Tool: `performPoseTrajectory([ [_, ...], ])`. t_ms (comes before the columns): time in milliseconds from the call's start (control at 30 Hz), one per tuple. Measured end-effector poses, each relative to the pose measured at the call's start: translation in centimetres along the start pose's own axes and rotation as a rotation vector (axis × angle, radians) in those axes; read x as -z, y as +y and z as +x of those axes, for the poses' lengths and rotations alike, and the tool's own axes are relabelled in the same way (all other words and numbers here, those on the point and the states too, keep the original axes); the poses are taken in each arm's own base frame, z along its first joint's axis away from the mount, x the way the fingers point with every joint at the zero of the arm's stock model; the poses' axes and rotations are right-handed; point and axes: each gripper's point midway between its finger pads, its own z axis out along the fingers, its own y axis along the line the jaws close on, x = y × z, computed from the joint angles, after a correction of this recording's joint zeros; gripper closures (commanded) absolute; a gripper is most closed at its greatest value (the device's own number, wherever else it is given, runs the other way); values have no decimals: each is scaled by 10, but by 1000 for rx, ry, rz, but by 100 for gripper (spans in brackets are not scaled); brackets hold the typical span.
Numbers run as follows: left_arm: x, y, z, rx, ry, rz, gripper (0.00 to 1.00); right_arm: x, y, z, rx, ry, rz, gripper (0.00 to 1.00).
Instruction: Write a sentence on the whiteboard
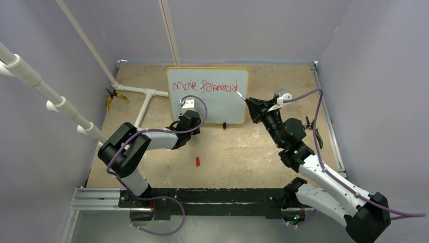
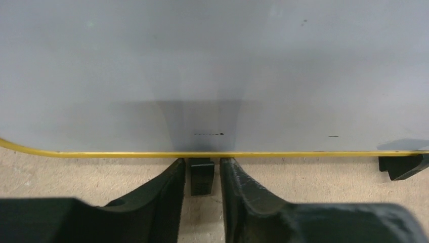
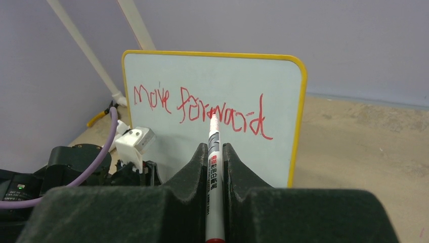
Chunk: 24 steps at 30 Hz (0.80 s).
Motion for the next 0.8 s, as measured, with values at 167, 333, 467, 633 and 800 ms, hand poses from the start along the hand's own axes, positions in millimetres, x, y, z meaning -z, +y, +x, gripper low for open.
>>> performPoseTrajectory([
  [167,-1,-1,0,-24,0,0,91,-1,0,2,0,5,1,100],
  [333,0,-2,2,-61,-14,-28,100,-1,0,1,0,3,1,100],
  [467,1,-4,4,-65,-25,-44,100,-1,0,1,0,3,1,100],
  [633,6,-13,9,-61,-31,-52,100,1,0,-2,-2,-7,-1,100],
  [800,13,-26,16,-62,-31,-36,100,4,2,-10,-8,-27,-5,100],
])
